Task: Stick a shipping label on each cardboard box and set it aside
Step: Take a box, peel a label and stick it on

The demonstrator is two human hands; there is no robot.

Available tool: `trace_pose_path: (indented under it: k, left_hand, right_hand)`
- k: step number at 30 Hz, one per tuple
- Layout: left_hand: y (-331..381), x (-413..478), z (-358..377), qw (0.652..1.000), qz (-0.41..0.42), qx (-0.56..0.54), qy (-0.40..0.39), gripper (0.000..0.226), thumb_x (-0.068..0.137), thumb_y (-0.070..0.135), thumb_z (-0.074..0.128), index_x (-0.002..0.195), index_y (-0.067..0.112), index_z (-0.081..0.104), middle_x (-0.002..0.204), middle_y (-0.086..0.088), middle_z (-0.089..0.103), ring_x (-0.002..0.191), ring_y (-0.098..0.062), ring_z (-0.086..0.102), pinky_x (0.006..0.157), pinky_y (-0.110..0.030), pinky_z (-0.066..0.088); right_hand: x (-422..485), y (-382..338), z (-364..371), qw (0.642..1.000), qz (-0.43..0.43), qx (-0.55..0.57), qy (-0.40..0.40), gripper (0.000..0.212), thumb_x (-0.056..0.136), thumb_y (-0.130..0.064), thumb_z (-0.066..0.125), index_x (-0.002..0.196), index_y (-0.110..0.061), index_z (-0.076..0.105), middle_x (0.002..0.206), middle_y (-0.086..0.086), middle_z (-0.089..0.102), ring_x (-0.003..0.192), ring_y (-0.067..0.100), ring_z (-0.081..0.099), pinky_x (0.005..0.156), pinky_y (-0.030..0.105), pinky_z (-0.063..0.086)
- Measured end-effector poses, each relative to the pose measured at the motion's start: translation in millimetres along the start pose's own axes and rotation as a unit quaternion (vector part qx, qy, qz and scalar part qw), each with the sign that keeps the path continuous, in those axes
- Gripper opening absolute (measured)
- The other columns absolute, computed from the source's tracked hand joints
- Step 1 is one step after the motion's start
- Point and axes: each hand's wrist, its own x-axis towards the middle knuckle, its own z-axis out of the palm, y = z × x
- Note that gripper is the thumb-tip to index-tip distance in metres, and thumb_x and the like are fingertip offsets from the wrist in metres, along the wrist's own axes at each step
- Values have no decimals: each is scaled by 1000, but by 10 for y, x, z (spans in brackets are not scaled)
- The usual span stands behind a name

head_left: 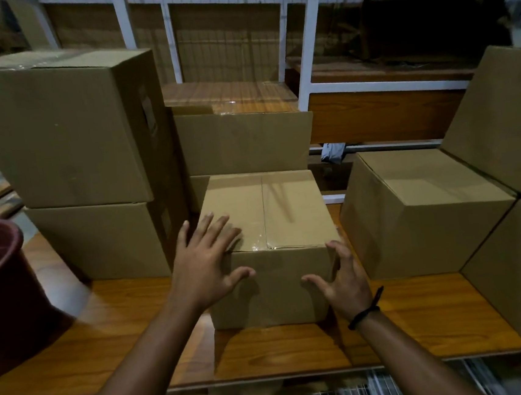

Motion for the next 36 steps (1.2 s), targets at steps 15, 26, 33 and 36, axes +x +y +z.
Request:
trace_pose_path:
  k: [15, 26, 33, 36]
  left_hand:
    - [-326, -216, -93, 985, -118, -122, 23, 71, 82, 65, 47, 130, 15, 59, 137, -5, 57, 127, -25, 53, 99, -49, 48]
    - [-244, 115, -345, 993, -48, -101, -31, 86, 75, 77, 48, 149, 40, 24, 158, 3, 25, 144, -24, 24, 114, -54, 26]
    - [112, 554, -558, 996, 2, -82, -39, 88, 88, 43, 64, 151, 48, 3, 158, -1, 28, 136, -29, 39, 105, -52, 42]
    - [19, 453, -519, 986, -35, -161, 9, 88, 83, 34, 73, 151, 43, 19, 150, -5, 43, 128, -29, 49, 101, -49, 46]
  right_hand:
    - [248, -148, -71, 985, 131, 84, -80, 101, 61, -62, 74, 142, -54, 14, 157, -3, 19, 140, 20, 28, 103, 37, 36]
    - [-130, 221, 199, 923, 288, 205, -153, 85, 66, -49, 81, 134, -56, 31, 148, -4, 42, 133, 19, 43, 106, 47, 43]
    - [98, 128, -27, 953, 250, 138, -102, 74, 68, -56, 70, 135, -48, 40, 134, -6, 52, 115, 16, 54, 98, 40, 50]
    - [293, 72, -274, 979, 186, 74, -45, 71, 71, -48, 71, 136, -27, 51, 138, 0, 51, 124, 10, 44, 103, 41, 46]
